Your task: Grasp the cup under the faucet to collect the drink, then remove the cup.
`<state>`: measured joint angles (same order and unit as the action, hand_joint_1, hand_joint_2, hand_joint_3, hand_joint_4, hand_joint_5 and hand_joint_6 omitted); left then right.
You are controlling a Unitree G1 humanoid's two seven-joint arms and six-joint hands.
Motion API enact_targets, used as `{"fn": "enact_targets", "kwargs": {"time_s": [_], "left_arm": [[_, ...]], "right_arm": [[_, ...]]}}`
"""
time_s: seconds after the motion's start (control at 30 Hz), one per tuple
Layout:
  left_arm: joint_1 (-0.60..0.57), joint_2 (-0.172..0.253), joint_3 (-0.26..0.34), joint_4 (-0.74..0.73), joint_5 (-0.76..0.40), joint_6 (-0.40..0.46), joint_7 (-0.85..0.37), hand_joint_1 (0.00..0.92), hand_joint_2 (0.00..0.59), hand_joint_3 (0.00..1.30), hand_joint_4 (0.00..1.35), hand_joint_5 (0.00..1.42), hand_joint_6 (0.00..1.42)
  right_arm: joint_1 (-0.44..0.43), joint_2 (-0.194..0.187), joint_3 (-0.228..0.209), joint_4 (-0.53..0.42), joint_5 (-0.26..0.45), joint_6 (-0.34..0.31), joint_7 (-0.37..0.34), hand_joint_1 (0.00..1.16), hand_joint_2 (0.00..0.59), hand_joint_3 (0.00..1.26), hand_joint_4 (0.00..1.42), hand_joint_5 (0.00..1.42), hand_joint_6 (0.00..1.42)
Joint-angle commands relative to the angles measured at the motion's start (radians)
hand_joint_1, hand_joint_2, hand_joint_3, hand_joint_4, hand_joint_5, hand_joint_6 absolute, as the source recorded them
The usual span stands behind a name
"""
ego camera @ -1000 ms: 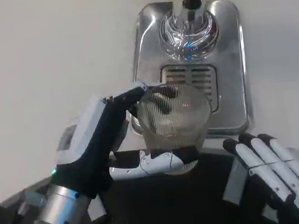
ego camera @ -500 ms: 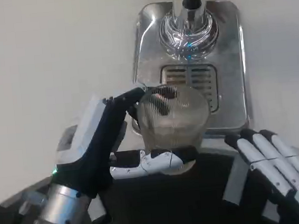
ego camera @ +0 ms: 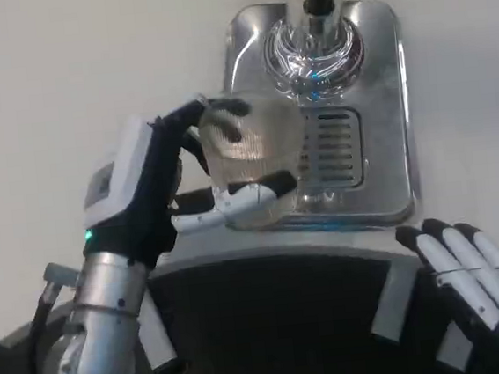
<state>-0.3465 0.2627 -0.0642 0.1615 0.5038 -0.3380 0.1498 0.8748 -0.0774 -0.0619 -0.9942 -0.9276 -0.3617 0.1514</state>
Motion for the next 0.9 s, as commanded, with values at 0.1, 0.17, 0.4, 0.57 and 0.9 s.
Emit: {"fn": "enact_targets", "kwargs": {"time_s": [0.1, 0.17, 0.4, 0.57, 0.9], "left_arm": [[-0.104, -0.031, -0.01, 0.129, -0.021, -0.03, 0.062, 0.688, 0.083, 1.17, 1.21, 1.38, 1.42], [-0.127, -0.035, -0.018, 0.164, -0.016, -0.045, 0.073, 0.692, 0.082, 1.17, 1.21, 1.39, 1.42], [-0.218, -0.031, -0.048, 0.294, -0.001, -0.109, 0.12, 0.695, 0.082, 1.17, 1.21, 1.39, 1.42], [-0.285, -0.035, -0.067, 0.399, -0.001, -0.148, 0.139, 0.695, 0.082, 1.17, 1.21, 1.39, 1.42], [-0.403, -0.037, -0.105, 0.58, 0.008, -0.197, 0.17, 0.699, 0.083, 1.17, 1.21, 1.38, 1.42]], "right_arm": [[0.015, 0.017, 0.011, -0.017, -0.016, 0.005, 0.001, 0.78, 0.357, 0.04, 0.0, 0.0, 0.12], [0.012, 0.02, 0.015, -0.017, -0.013, 0.01, 0.005, 0.78, 0.361, 0.03, 0.0, 0.0, 0.11], [0.006, 0.02, 0.015, -0.016, 0.0, 0.024, 0.023, 0.77, 0.365, 0.03, 0.0, 0.0, 0.1], [0.007, 0.022, 0.019, -0.019, 0.001, 0.033, 0.031, 0.77, 0.366, 0.04, 0.0, 0.0, 0.1], [0.053, 0.022, 0.025, -0.029, 0.021, 0.027, 0.024, 0.76, 0.383, 0.05, 0.0, 0.0, 0.1]]}}
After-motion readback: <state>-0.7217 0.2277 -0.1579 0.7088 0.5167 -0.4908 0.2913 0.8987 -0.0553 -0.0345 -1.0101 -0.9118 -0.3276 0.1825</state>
